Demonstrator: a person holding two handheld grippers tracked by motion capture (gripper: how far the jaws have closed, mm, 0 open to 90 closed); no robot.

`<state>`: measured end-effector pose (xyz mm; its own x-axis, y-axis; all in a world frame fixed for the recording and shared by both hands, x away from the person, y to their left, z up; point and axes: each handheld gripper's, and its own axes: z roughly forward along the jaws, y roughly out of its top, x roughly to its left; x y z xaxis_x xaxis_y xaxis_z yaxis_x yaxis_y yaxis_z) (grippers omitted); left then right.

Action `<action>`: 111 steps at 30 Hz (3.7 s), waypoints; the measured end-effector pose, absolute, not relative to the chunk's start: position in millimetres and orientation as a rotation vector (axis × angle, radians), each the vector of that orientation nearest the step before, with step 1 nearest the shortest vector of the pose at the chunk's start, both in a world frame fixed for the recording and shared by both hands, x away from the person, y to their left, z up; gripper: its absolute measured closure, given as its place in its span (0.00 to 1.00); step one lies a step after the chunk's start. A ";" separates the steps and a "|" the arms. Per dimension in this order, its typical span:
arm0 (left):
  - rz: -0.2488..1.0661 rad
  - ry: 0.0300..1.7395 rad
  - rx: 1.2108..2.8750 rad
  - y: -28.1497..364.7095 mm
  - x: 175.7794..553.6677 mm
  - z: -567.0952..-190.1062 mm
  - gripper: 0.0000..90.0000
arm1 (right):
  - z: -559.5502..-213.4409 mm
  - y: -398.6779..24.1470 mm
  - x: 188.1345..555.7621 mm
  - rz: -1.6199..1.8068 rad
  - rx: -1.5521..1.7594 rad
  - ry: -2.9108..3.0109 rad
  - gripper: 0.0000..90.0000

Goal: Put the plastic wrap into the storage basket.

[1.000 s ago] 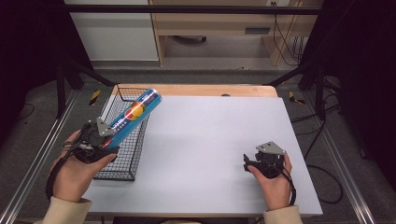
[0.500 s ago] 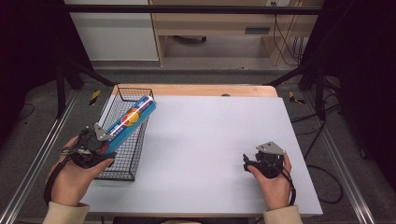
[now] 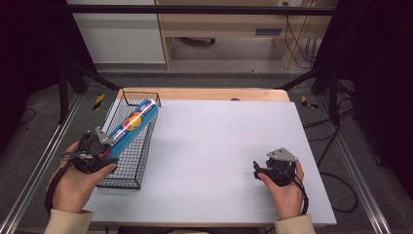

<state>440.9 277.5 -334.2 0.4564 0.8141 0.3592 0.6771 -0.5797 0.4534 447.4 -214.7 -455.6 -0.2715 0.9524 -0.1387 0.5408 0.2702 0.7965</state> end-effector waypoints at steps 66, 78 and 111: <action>0.781 1.608 2.590 260.7 476.5 -350.3 0.36 | -451.3 -206.3 447.3 0.908 1.267 1.969 0.15; 0.749 1.643 2.636 261.4 479.1 -361.9 0.36 | -452.1 -205.0 447.8 0.903 1.268 1.977 0.15; 0.688 1.645 2.732 256.9 484.6 -380.5 0.35 | -453.9 -203.2 449.3 0.893 1.261 2.002 0.16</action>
